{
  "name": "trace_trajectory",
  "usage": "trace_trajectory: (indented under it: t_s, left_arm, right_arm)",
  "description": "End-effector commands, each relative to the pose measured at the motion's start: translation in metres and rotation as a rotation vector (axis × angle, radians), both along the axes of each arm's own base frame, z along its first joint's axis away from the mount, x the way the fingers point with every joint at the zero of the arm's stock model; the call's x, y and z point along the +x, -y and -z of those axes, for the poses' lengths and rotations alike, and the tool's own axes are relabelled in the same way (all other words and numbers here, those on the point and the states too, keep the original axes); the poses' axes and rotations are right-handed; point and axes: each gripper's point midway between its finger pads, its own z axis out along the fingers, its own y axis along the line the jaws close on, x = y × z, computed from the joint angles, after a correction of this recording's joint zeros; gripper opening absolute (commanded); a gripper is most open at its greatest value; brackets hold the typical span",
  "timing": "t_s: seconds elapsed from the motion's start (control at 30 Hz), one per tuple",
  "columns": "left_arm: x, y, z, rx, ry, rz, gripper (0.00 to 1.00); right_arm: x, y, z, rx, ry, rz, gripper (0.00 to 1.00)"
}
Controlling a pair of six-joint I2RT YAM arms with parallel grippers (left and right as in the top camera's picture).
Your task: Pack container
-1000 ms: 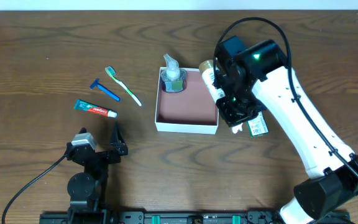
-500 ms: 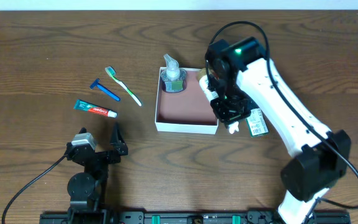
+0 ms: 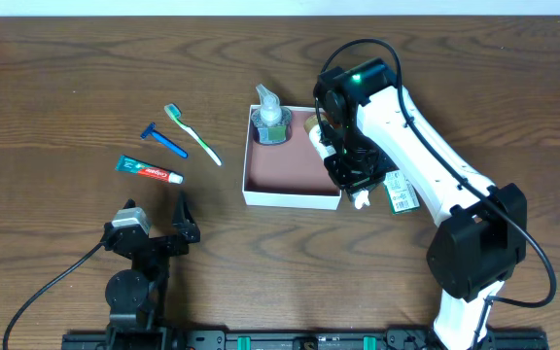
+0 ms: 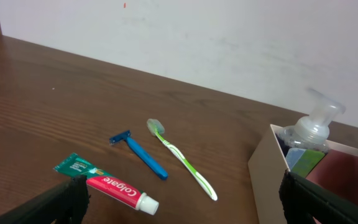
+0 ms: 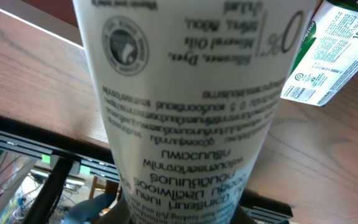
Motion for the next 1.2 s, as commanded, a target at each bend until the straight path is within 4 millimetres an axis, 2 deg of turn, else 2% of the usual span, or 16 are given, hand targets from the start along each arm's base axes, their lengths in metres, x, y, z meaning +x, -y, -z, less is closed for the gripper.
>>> trace_trajectory:
  t_s: [0.0,0.1,0.5,1.17]
  left_arm:
    - [-0.001,-0.003,0.018,0.012,-0.052,-0.014,0.98]
    - [-0.001,-0.003,0.018,0.012,-0.052,-0.014,0.98]
    - [-0.001,-0.003,0.018,0.012,-0.052,-0.014,0.98]
    - [-0.001,-0.003,0.018,0.012,-0.052,-0.014,0.98]
  right_arm:
    - [0.004,-0.006,-0.008,0.027,0.033,-0.032,0.15]
    - [0.002,-0.008,-0.008,0.027,0.032,-0.041,0.18]
    - [-0.009,-0.014,-0.006,0.009,0.010,-0.054,0.20]
    - [0.000,-0.019,0.017,0.005,0.007,-0.035,0.20]
